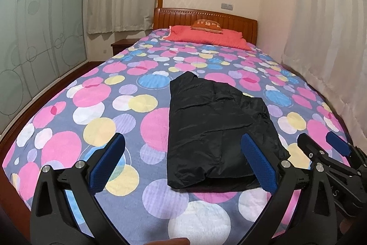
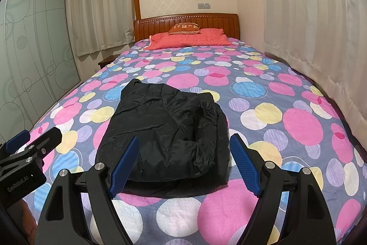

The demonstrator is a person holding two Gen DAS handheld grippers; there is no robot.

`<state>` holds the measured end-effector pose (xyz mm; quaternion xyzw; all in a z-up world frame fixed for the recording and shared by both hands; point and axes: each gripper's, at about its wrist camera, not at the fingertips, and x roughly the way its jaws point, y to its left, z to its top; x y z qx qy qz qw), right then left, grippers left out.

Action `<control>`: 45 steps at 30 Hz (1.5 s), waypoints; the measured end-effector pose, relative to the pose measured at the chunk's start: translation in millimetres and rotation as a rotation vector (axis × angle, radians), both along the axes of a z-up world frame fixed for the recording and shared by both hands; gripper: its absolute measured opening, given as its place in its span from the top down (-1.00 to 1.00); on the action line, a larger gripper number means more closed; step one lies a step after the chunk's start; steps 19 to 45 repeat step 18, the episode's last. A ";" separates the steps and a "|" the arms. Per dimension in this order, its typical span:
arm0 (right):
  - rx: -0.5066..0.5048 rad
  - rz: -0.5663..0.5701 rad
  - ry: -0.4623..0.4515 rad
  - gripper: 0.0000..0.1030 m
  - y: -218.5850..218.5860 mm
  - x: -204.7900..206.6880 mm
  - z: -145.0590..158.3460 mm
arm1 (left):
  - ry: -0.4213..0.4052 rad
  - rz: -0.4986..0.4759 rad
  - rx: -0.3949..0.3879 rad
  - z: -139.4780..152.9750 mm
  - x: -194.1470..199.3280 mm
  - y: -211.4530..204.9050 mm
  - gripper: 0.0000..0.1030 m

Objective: Fold large clothes

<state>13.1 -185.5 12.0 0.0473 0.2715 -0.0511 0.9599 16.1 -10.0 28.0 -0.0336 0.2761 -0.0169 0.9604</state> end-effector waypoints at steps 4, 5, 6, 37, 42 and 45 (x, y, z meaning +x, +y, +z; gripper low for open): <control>0.002 0.003 0.004 -0.54 1.5 2.0 -2.7 | -0.015 0.003 -0.018 -0.6 -0.6 0.5 -0.96; 0.002 0.005 0.005 -0.54 2.6 2.4 -3.5 | -0.006 0.012 -0.015 -1.5 1.0 0.5 -0.96; 0.003 0.006 0.006 -0.54 3.7 2.5 -4.3 | 0.001 0.006 -0.015 -2.7 2.8 0.4 -0.96; 0.037 -0.077 0.058 -0.68 -59.6 18.8 -32.8 | 0.189 0.086 0.021 -66.5 61.4 40.0 -0.96; 0.037 -0.077 0.058 -0.68 -59.6 18.8 -32.8 | 0.189 0.086 0.021 -66.5 61.4 40.0 -0.96; 0.037 -0.077 0.058 -0.68 -59.6 18.8 -32.8 | 0.189 0.086 0.021 -66.5 61.4 40.0 -0.96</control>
